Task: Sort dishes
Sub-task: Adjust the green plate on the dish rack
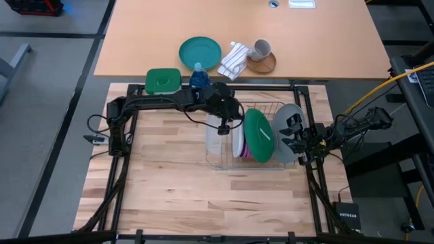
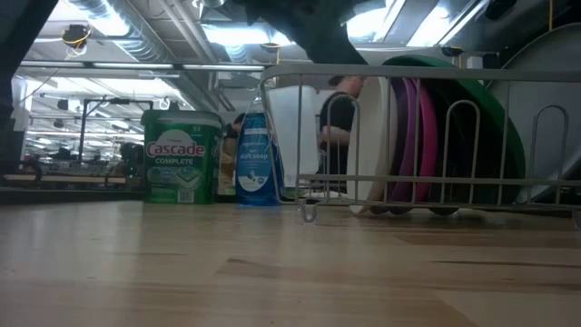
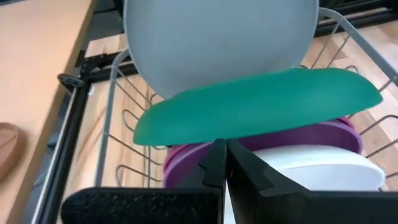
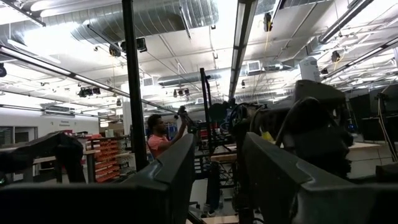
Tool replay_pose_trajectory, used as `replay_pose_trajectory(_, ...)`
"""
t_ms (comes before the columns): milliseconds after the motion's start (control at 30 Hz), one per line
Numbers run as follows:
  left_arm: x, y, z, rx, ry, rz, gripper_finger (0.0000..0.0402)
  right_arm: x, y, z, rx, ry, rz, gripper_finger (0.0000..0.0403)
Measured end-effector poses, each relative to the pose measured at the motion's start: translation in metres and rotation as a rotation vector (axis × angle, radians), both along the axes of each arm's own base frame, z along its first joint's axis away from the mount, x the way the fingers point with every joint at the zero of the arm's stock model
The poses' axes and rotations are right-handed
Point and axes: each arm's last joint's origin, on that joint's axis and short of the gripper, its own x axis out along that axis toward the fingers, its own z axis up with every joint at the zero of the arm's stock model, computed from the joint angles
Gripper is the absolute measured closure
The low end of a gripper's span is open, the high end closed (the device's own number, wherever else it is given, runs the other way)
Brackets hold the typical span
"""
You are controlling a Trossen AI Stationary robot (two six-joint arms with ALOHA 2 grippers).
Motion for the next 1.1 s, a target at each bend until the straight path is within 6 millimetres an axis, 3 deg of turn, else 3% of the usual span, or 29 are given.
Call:
replay_pose_trajectory(200,0.01,-0.002,-0.016,0.003,0.017,-0.014,0.0401,0.0,0.0,0.0,0.0,0.0,0.0,0.0255)
replay_pose_trajectory(867,0.032,-0.009,-0.012,0.002,-0.167,-0.081,0.04,0.0,0.0,-0.001,-0.006,0.009,-0.001,0.0255)
replay_pose_trajectory(1100,0.052,-0.009,-0.014,0.003,-0.24,-0.098,0.04,0.001,0.0,-0.001,-0.008,0.013,-0.001,0.0255)
